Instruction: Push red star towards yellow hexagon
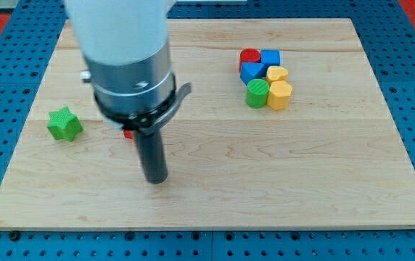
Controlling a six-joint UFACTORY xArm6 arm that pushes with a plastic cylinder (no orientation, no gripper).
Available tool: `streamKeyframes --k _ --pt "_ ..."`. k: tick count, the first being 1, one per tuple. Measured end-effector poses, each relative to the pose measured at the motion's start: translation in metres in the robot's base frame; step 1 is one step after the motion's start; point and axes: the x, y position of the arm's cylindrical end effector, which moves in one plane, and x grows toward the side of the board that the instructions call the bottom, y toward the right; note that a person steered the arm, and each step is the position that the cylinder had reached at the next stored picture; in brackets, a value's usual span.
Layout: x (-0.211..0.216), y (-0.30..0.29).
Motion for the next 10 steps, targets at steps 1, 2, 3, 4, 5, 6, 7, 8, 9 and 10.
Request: streamKeyframes --k 1,2,3,4,5,6,7,8,9,10 --pt "-0.001 -0.041" --pt "-0.024 -0.083" --pt "-0.046 -0.108" --pt "-0.054 -0.104" --pt "-0.069 -0.096" --pt "-0.089 -0.088" --pt "-0.089 -0.061" --pt "-0.084 -0.009" --pt "-0.08 0.052" --pt "-0.078 0.081"
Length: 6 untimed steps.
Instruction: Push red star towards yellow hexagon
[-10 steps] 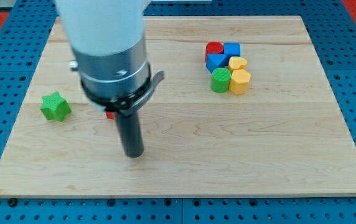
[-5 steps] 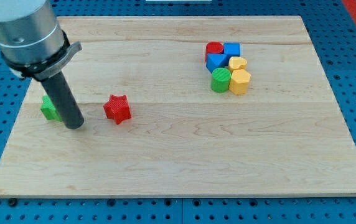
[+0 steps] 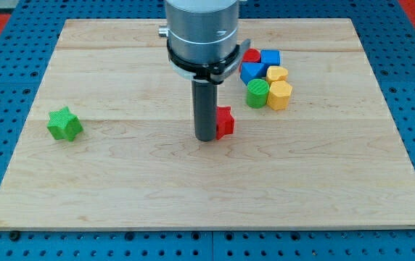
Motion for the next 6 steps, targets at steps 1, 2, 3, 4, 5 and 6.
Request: streamKeyframes --k 1,2,3,4,5,6 --pt "-0.021 -0.02" --pt "-0.056 -0.044" --pt "-0.066 -0.032" --pt "-0.045 0.013" --pt "-0.022 0.061" --pt "-0.008 0.101"
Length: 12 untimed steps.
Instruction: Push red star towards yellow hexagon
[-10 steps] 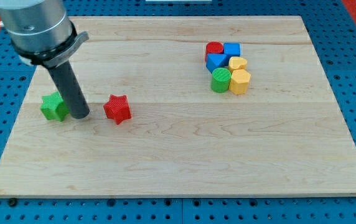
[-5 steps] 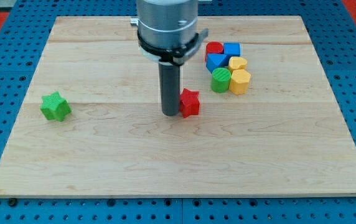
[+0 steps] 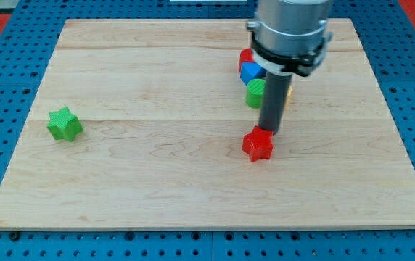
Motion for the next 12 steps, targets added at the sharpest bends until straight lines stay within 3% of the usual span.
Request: streamKeyframes --k 3,5,7,9,11,12 --pt "-0.023 -0.025" --pt "-0.003 -0.039" --pt "-0.016 -0.058" --pt "-0.015 -0.122" --pt "0.069 -0.1" --pt "0.042 -0.045"
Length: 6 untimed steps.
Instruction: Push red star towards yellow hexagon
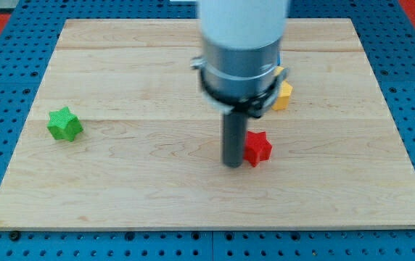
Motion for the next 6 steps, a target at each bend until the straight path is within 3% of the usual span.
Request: streamKeyframes --k 1,3,6 --pt "-0.045 0.034" --pt "-0.056 0.069" --pt "0.006 0.088"
